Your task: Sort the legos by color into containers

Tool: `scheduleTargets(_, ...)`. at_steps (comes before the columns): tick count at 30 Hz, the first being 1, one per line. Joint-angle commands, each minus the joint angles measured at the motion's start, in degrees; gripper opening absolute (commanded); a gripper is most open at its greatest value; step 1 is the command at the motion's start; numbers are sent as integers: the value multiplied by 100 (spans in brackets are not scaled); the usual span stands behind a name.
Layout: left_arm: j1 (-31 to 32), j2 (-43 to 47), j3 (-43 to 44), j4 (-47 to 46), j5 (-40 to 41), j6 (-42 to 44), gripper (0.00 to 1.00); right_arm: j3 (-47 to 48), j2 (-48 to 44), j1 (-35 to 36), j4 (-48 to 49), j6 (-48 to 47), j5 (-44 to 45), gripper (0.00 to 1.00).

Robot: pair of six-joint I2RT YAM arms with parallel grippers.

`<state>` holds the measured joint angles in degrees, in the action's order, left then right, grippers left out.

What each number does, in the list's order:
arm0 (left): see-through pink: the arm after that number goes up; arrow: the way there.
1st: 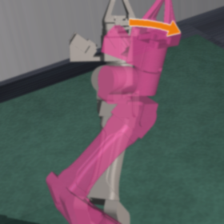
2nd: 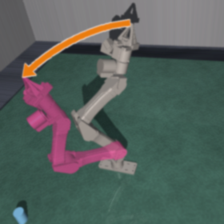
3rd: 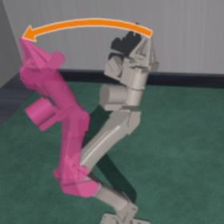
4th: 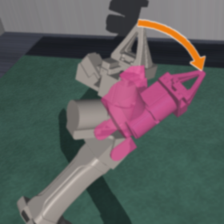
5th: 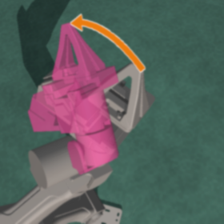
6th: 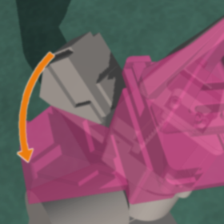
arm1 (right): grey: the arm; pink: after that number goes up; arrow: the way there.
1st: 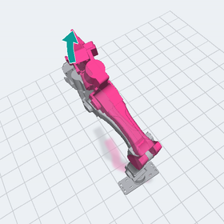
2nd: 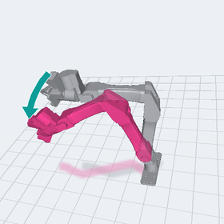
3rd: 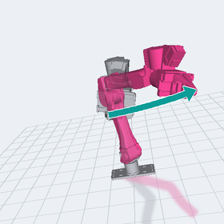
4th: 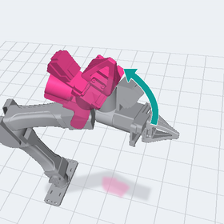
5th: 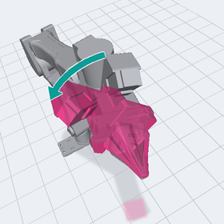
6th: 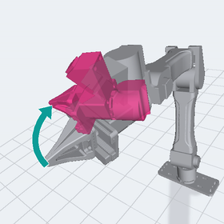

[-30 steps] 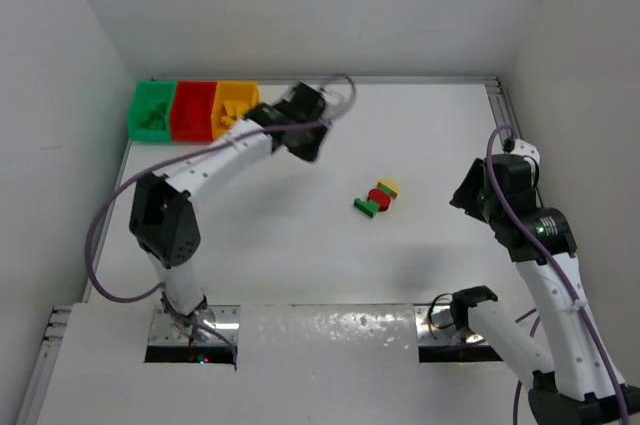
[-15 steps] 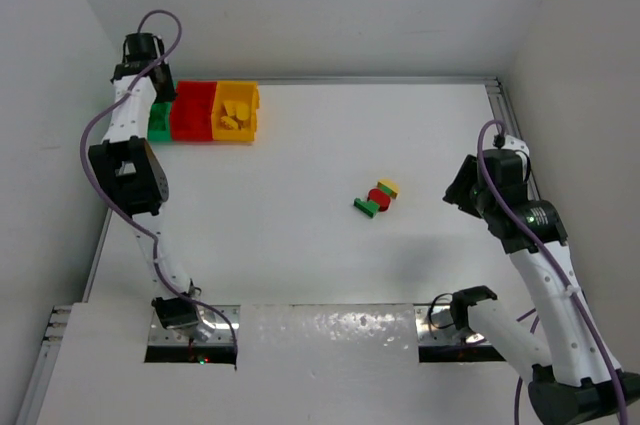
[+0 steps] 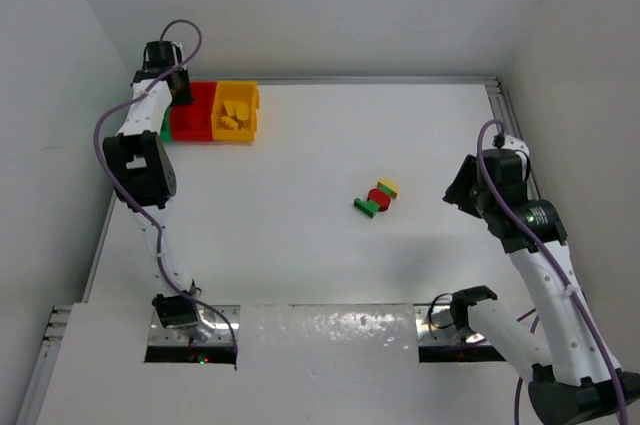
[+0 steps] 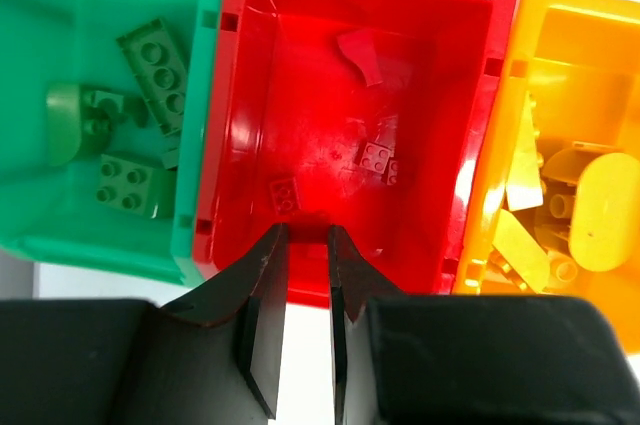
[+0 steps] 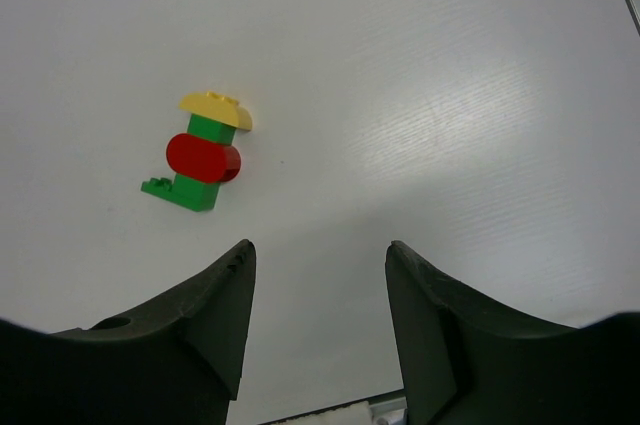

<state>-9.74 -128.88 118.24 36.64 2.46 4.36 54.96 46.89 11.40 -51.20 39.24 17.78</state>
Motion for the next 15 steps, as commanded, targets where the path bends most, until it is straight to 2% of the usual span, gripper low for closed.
scheduleTargets(1,-2,-146,182,-228,-97,109,11,129,39,29,57,-4,50,54)
scheduleTargets(7,-2,-129,182,-298,-27,188,42,164,48,20,14,-40,76,54)
scheduleTargets(15,7,-102,200,-333,-219,258,45,129,-14,29,-4,-13,76,54)
